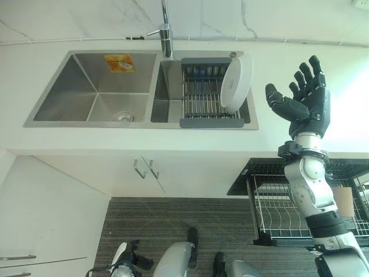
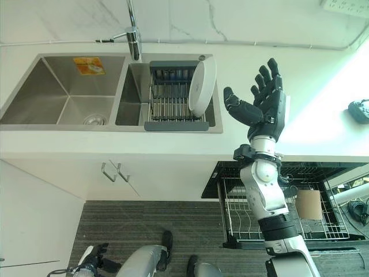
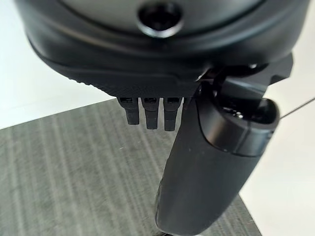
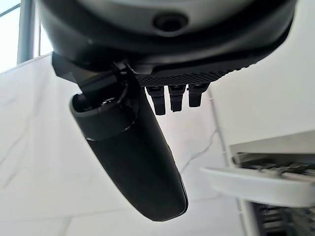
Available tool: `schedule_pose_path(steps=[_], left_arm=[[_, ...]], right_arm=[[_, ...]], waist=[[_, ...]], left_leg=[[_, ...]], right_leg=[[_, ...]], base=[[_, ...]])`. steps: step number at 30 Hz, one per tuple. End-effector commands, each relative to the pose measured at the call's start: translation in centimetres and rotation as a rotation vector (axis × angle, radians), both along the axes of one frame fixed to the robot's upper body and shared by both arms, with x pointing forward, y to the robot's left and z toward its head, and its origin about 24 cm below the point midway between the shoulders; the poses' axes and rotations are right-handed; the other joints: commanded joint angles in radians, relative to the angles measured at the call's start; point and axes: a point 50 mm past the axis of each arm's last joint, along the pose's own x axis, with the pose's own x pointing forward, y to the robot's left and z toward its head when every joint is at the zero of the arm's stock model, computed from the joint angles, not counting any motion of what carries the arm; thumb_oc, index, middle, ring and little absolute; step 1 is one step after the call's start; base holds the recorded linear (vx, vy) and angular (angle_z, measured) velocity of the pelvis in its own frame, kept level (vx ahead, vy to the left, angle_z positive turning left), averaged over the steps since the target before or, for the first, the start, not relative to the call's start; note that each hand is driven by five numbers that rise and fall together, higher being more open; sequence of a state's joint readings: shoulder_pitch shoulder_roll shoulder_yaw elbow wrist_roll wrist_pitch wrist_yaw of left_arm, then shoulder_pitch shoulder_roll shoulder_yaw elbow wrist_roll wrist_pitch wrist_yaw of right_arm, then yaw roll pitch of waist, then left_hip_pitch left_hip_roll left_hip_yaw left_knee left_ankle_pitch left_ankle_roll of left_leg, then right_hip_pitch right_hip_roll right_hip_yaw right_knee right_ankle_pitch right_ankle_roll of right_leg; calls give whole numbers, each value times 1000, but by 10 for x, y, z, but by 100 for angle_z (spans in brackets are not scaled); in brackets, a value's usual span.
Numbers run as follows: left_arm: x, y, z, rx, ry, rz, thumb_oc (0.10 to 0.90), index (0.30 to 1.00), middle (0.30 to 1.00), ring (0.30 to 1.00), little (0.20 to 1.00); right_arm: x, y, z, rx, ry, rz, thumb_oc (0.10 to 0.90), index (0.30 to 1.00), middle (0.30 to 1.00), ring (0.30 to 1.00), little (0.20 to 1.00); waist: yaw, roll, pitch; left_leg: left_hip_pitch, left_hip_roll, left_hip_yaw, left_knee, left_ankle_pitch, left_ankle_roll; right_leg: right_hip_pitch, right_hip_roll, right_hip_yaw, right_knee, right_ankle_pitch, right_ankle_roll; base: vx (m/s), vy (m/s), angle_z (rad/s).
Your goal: Place the dishes in the dishwasher.
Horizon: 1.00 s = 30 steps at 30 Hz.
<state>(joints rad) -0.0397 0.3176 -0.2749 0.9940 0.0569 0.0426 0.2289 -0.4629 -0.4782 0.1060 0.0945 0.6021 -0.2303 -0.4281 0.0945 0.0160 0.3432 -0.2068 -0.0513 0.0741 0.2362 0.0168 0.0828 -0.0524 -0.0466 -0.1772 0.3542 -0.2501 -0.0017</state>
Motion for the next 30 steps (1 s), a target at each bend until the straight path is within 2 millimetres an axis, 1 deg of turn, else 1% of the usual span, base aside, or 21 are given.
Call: schedule_pose_path(steps=[1, 4, 9, 10, 11, 12, 16, 18, 21, 25, 28, 30], left_arm=[[14, 9, 12, 65, -62, -77, 800, 900, 900, 900, 900], [21, 4, 13, 55, -65, -114, 800, 900, 900, 900, 900], [23, -3, 11, 44, -46, -180, 800, 900, 900, 900, 900], [25, -5, 11, 56, -39, -228, 800, 900, 900, 900, 900], [29, -9, 13, 95, -44, -335, 800, 900, 900, 900, 900], [29, -11, 13, 108, -35, -392, 800, 900, 900, 900, 900], [25, -14, 12, 120, -21, -455, 800, 900, 900, 900, 900], [21, -15, 11, 165, -7, -552, 800, 900, 900, 900, 900], [21, -15, 11, 185, 4, -592, 800, 900, 900, 900, 900], [18, -11, 10, 202, 20, -595, 800, 900, 900, 900, 900], [19, -9, 10, 201, 24, -583, 800, 900, 900, 900, 900], [18, -7, 9, 180, 40, -533, 800, 900, 900, 900, 900]], right_arm=[[-5, 4, 73, 11, -299, 40, 800, 900, 900, 900, 900], [-1, 6, 76, 0, -295, 54, 800, 900, 900, 900, 900], [4, 12, 83, -15, -293, 88, 800, 900, 900, 900, 900], [6, 15, 87, -27, -295, 97, 800, 900, 900, 900, 900], [8, 16, 90, -37, -295, 109, 800, 900, 900, 900, 900], [9, 15, 92, -30, -295, 123, 800, 900, 900, 900, 900], [10, 11, 95, -18, -293, 149, 800, 900, 900, 900, 900], [12, 11, 104, -46, -316, 160, 800, 900, 900, 900, 900], [10, 13, 110, -67, -337, 162, 800, 900, 900, 900, 900], [11, 16, 112, -88, -319, 156, 800, 900, 900, 900, 900], [13, 14, 112, -73, -316, 156, 800, 900, 900, 900, 900], [13, 15, 115, -79, -319, 157, 800, 900, 900, 900, 900]], waist=[[-11, 18, -22], [-13, 20, -8], [-11, 21, 11], [-11, 21, 16], [-9, 21, 22], [-8, 21, 26], [0, 19, 34], [9, 14, 44], [12, 10, 48], [17, 4, 45], [23, 3, 45], [27, 3, 49]], left_leg=[[26, 9, -72, 64, -205, -42], [22, 10, -71, 64, -202, -42], [14, 10, -71, 64, -198, -41], [11, 10, -69, 64, -198, -41], [6, 11, -69, 64, -197, -40], [4, 11, -69, 64, -197, -40], [-1, 11, -70, 64, -196, -39], [-5, 12, -73, 64, -197, -38], [-7, 13, -74, 64, -199, -37], [-4, 15, -73, 64, -200, -38], [-6, 16, -75, 64, -198, -39], [-8, 15, -80, 64, -197, -39]], right_leg=[[-25, -13, -38, -54, 39, 41], [-31, -14, -36, -54, 44, 42], [-40, -14, -34, -54, 50, 42], [-44, -15, -34, -54, 51, 43], [-49, -15, -34, -54, 54, 44], [-51, -16, -33, -54, 55, 45], [-54, -16, -34, -54, 56, 48], [-58, -17, -38, -54, 57, 51], [-60, -18, -40, -54, 59, 54], [-55, -22, -49, -54, 59, 58], [-54, -23, -53, -54, 61, 59], [-55, -23, -56, -54, 62, 60]], base=[[0, 0, 0], [-31, 8, -4], [-11, 4, -1], [-44, 11, 1], [-42, 8, 1], [-31, 3, 2], [-20, -7, 2], [-44, -29, -1], [-11, -9, 0], [0, 0, 0], [-5, -8, 2], [-10, -4, 2]])
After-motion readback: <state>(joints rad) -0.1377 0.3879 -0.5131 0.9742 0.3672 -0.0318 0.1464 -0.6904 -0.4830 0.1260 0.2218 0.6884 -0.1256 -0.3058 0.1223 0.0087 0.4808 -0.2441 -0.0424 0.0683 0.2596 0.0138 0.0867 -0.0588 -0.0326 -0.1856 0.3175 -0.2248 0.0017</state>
